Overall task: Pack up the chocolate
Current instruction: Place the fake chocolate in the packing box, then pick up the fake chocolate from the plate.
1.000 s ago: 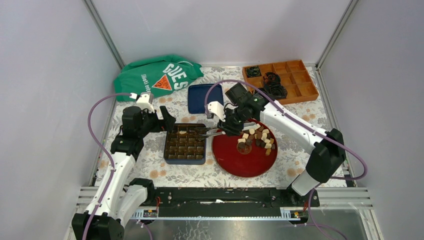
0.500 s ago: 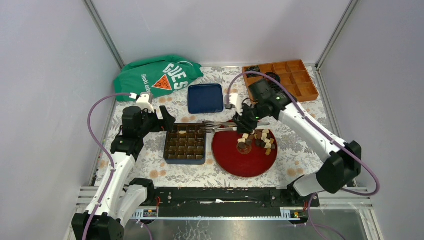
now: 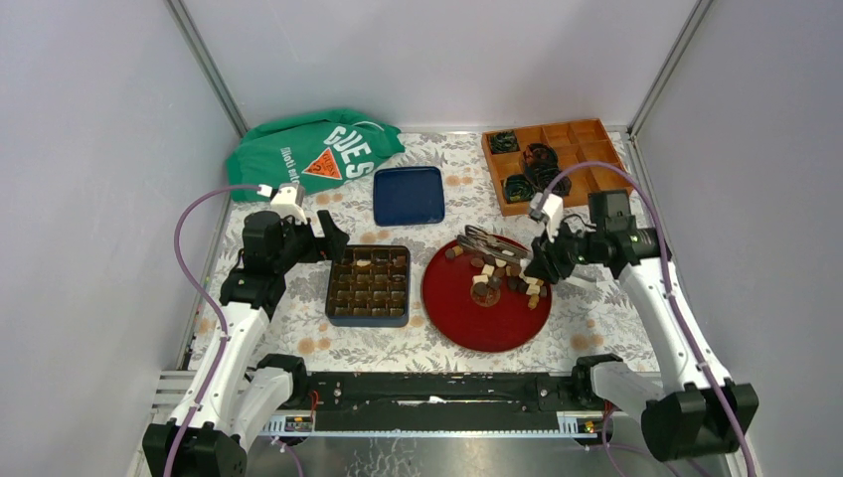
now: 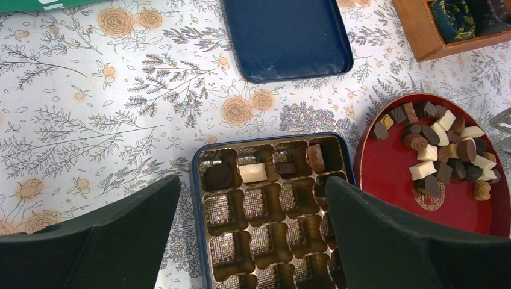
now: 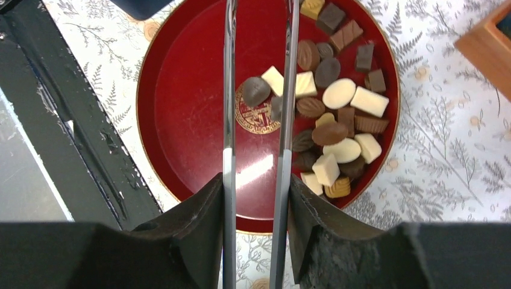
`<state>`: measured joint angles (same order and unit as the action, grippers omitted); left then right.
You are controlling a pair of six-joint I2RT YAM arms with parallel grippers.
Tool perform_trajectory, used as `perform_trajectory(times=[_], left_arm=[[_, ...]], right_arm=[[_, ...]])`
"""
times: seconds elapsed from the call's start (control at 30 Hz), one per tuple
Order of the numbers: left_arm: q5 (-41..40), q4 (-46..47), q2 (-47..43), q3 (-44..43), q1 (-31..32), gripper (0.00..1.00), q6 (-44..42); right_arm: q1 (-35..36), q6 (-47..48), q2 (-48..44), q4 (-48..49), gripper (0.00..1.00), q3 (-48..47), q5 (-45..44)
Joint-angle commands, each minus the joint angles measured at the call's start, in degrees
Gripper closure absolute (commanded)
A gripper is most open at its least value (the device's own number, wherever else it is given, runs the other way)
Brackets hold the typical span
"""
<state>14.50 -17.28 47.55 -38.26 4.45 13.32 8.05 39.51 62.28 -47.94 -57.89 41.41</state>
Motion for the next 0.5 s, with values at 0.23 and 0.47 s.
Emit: perform_trajectory(times=[0.23, 0.47], left_arm=[[-0.2, 1.17, -0.61, -1.21, -0.32, 0.01, -0.58], [0.35, 1.16, -0.75, -1.22, -0.31, 0.01, -0.4]], right_arm=[[-2.69, 4.28, -6.9, -8.78, 0.56, 1.71, -10.84], [-2.7, 6.32, -8.87, -13.39, 0.56, 2.47, -17.76]])
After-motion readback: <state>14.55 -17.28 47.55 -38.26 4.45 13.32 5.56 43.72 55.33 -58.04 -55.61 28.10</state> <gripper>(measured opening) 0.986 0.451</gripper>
